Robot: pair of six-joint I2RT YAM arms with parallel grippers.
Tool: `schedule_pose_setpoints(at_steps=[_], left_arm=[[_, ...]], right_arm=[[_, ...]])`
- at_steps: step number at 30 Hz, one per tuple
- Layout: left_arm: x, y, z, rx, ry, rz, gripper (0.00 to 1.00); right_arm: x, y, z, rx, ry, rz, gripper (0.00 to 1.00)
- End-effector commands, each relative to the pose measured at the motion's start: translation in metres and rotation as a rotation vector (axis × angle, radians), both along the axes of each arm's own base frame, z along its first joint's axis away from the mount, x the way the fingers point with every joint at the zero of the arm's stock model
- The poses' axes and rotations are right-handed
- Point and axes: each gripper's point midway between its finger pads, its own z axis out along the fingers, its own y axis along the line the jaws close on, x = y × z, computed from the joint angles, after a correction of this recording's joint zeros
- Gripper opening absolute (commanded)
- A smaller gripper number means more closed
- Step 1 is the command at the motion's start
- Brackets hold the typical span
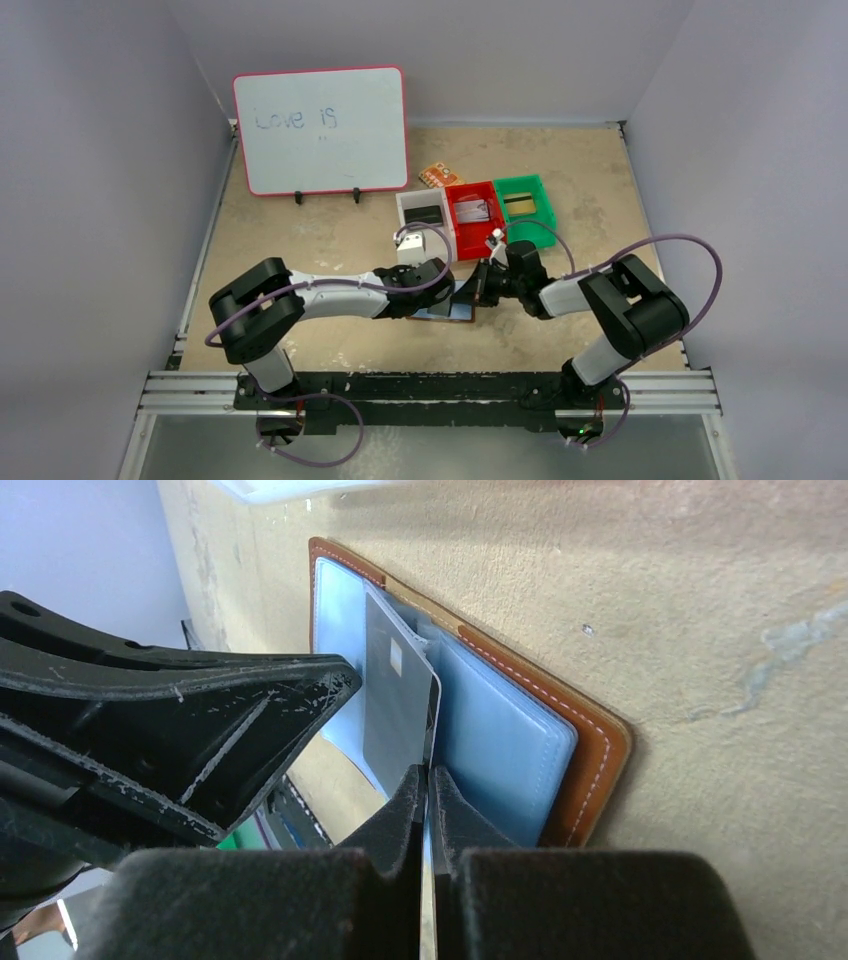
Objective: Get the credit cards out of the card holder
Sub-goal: Remove the credit card from the card holder.
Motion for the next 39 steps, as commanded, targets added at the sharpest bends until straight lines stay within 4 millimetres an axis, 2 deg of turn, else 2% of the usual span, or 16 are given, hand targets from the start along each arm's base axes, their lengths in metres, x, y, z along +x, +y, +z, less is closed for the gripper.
schedule_pose_setpoints(at_steps=[1, 6, 10, 24, 28, 31, 35, 37, 39], left_arm=[[-0.017, 0.044, -0.030, 0.189, 0.075, 0.015, 0.07], [-0.013, 0.033, -0.014, 0.121, 0.048, 0.008, 0.08], [-0.010, 0.028, -0.002, 0.095, 0.028, 0.003, 0.09], [-0.013, 0.030, -0.007, 0.105, 0.039, -0.003, 0.09], [-0.011, 0.028, -0.001, 0.090, 0.028, -0.002, 0.09], [-0.006, 0.022, 0.017, 0.042, -0.011, 0.003, 0.10], [0.005, 0.008, 0.060, -0.069, -0.099, -0.006, 0.16], [0.007, -0.006, 0.079, -0.143, -0.129, -0.042, 0.19], [0.005, -0.026, 0.088, -0.224, -0.127, -0.109, 0.21]], right_arm=[[-0.010, -0.009, -0.005, -0.024, 0.023, -0.002, 0.00], [-0.017, -0.010, -0.005, -0.031, 0.008, 0.049, 0.00], [-0.018, -0.021, -0.010, -0.113, -0.003, 0.045, 0.00], [-0.005, -0.047, 0.000, -0.260, -0.042, -0.038, 0.00], [-0.007, -0.043, 0.005, -0.239, -0.065, 0.004, 0.00], [-0.008, -0.039, 0.006, -0.211, -0.059, 0.011, 0.00], [-0.008, -0.032, 0.004, -0.174, -0.048, 0.017, 0.00], [-0.007, -0.031, 0.002, -0.171, -0.044, 0.023, 0.00], [-0.007, -0.030, 0.002, -0.165, -0.045, 0.031, 0.00]])
